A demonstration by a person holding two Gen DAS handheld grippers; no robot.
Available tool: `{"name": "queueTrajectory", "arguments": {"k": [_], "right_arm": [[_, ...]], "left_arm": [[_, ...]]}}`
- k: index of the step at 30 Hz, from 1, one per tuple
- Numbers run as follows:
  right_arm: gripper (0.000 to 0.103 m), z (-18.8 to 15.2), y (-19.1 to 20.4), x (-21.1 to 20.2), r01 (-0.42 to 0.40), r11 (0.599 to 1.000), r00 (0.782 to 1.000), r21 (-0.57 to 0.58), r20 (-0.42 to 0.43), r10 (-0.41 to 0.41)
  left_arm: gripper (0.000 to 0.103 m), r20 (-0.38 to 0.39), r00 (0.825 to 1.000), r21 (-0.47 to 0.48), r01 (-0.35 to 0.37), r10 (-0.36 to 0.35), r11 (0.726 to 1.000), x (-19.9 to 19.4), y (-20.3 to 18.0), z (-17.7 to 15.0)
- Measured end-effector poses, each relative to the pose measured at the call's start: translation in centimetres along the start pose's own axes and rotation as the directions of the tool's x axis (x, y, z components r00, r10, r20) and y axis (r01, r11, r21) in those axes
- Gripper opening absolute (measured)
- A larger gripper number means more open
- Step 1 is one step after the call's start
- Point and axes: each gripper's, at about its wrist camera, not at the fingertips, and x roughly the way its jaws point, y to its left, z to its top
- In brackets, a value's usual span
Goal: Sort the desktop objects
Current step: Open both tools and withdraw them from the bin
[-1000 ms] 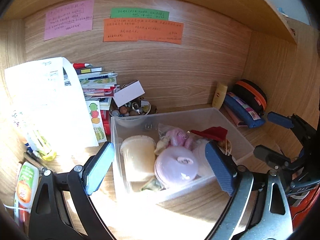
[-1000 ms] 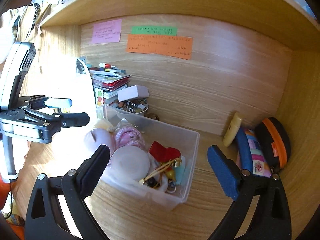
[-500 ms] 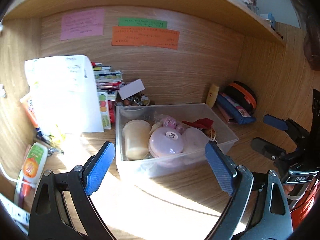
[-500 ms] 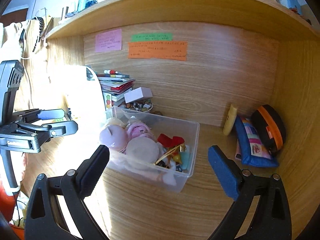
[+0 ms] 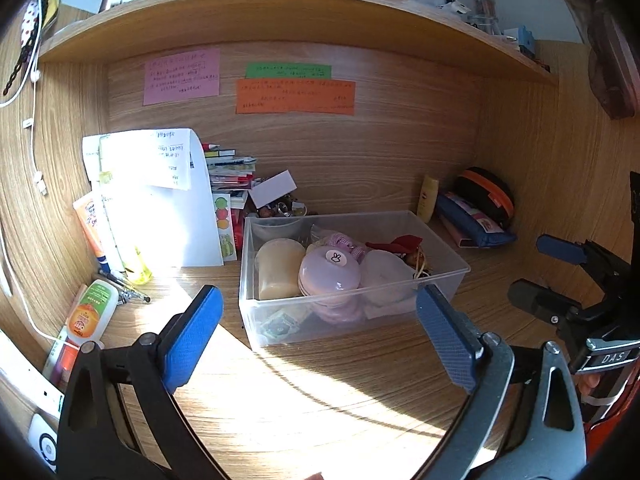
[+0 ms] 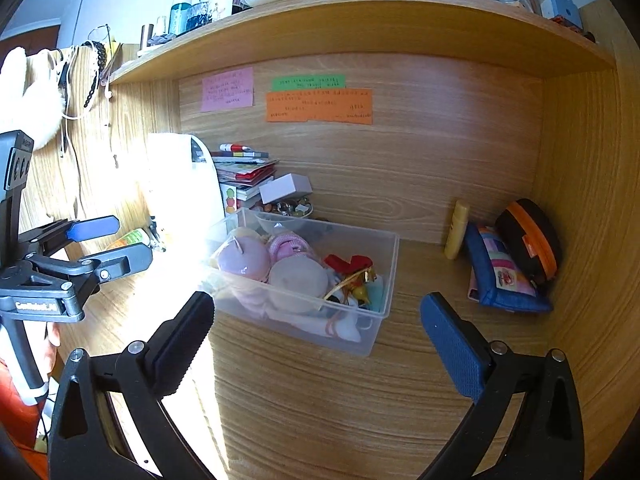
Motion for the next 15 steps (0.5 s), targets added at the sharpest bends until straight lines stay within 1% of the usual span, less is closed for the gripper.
{"name": "queueTrajectory", "arguments": {"k": [5, 10, 15], "right_arm": [[0.103, -0.4, -0.4, -0.5, -0.008, 1.0, 1.0, 0.025, 0.008, 0.008], [0.103, -0.8, -0.5, -0.7, -0.011, 0.999, 1.0, 0.039, 0.0, 0.011], [0.103, -1.1, -0.7, -1.0, -0.017, 0.999, 1.0, 0.049, 0.003, 0.017]], "left_arm": [[0.098, 0.001, 1.0, -0.03, 0.006, -0.006, 1.0, -0.1, 0.5, -0.4], [0.098, 0.04, 0.999, -0.033, -0.027, 0.028, 0.999, -0.6, 0.4, -1.0], [0.098, 0.044, 0.998, -0.031, -0.036, 0.038, 0.999, -0.8, -0.1, -1.1]]}}
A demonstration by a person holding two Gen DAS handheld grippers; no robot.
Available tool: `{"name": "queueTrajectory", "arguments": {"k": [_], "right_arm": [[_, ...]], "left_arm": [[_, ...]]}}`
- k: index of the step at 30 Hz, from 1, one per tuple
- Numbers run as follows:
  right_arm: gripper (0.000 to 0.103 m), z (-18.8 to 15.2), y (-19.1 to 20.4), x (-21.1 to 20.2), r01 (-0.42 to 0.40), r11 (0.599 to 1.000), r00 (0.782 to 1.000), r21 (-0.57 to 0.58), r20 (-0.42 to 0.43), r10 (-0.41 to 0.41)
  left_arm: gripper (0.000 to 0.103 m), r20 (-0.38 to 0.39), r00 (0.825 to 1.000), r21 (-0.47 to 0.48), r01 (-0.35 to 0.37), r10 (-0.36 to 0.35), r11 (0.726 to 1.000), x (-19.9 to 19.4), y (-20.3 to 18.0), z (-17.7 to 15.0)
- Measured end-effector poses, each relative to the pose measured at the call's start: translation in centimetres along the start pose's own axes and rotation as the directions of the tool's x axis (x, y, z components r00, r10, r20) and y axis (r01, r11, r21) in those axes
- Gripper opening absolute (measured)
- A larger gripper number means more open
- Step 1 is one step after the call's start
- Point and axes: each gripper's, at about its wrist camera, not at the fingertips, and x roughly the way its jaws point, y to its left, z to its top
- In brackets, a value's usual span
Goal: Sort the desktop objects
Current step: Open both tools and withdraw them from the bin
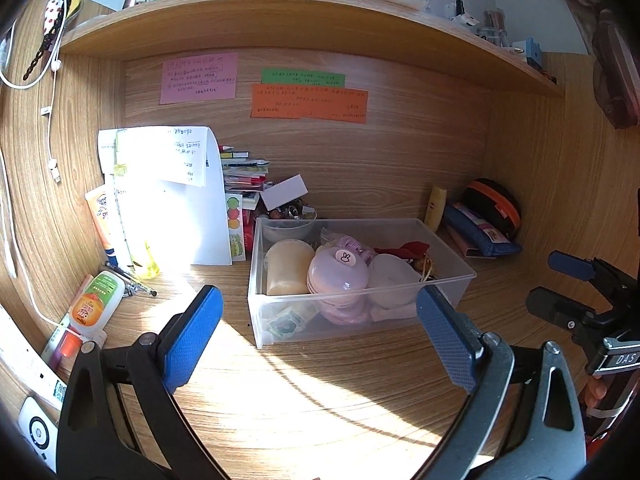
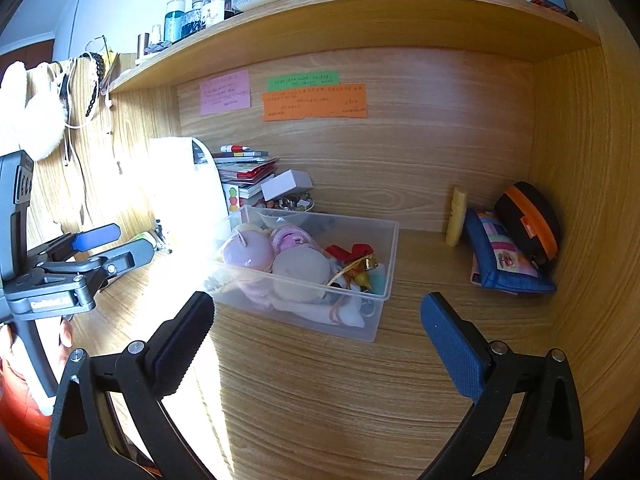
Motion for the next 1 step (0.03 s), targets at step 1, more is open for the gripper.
{"name": "queueTrajectory", "arguments": {"k": [1], "right_arm": [[0.103, -0.04, -0.02, -0.01, 0.001, 1.0, 1.0, 0.001, 0.0, -0.001]], "left_arm": [[0.099, -0.004, 1.0, -0.001, 0.0, 0.0, 1.0, 0.0, -0.03, 0.01]]}}
